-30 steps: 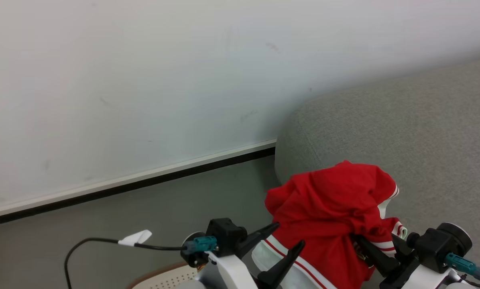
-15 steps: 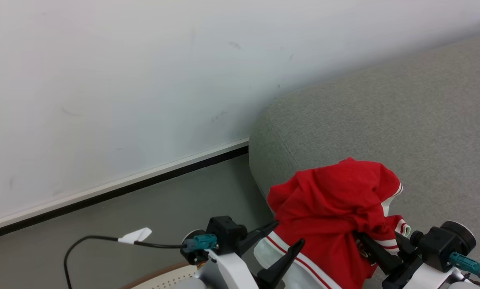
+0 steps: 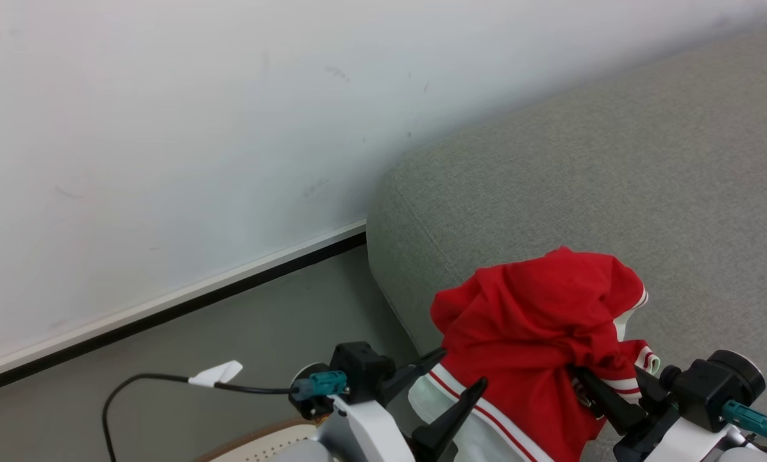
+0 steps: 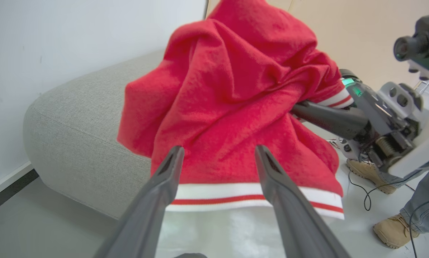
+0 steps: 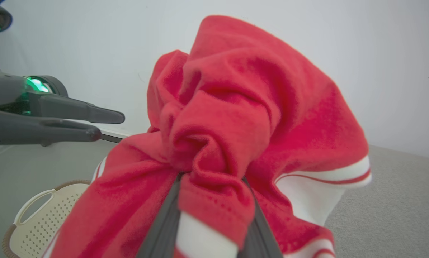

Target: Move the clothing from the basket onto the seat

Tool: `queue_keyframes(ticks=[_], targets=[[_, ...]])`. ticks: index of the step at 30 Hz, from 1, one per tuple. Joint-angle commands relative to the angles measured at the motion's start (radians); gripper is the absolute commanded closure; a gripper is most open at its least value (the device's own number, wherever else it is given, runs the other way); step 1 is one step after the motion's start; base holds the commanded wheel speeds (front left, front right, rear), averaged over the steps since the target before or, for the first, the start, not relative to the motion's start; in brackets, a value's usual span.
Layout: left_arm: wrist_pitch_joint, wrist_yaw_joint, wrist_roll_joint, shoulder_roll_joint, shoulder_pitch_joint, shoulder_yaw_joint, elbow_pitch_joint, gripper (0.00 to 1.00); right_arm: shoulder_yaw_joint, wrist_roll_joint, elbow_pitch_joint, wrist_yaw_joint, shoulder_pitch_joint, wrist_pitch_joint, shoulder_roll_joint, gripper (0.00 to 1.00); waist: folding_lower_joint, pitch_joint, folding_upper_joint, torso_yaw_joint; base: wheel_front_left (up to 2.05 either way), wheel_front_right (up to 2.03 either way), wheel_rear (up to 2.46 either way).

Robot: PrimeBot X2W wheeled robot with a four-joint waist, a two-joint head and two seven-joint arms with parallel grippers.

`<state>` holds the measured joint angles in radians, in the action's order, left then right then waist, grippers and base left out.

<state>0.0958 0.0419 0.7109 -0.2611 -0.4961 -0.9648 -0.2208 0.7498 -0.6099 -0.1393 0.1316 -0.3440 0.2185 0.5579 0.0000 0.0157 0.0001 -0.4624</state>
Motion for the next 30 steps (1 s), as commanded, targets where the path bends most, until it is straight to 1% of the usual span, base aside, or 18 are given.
queue_keyframes(ticks=[1, 22, 30], targets=[[0.004, 0.000, 0.005, -0.004, -0.011, 0.000, -0.004, 0.00, -0.006, 0.003, 0.002, -0.002, 0.010, 0.008, 0.001, 1.00, 0.0000, 0.001, -0.0001, -0.002, 0.00, 0.00, 0.00], [-0.002, -0.008, 0.016, -0.023, -0.017, -0.003, 0.008, 0.00, -0.036, 0.015, 0.002, -0.002, 0.017, 0.018, -0.012, 1.00, 0.0000, 0.019, -0.0001, 0.014, 0.00, 0.00, 0.00], [-0.015, -0.014, 0.014, -0.035, -0.029, -0.003, 0.021, 0.00, -0.064, 0.034, -0.005, -0.002, 0.017, 0.028, -0.030, 1.00, 0.0000, 0.050, -0.0001, 0.025, 0.00, 0.00, 0.00]])
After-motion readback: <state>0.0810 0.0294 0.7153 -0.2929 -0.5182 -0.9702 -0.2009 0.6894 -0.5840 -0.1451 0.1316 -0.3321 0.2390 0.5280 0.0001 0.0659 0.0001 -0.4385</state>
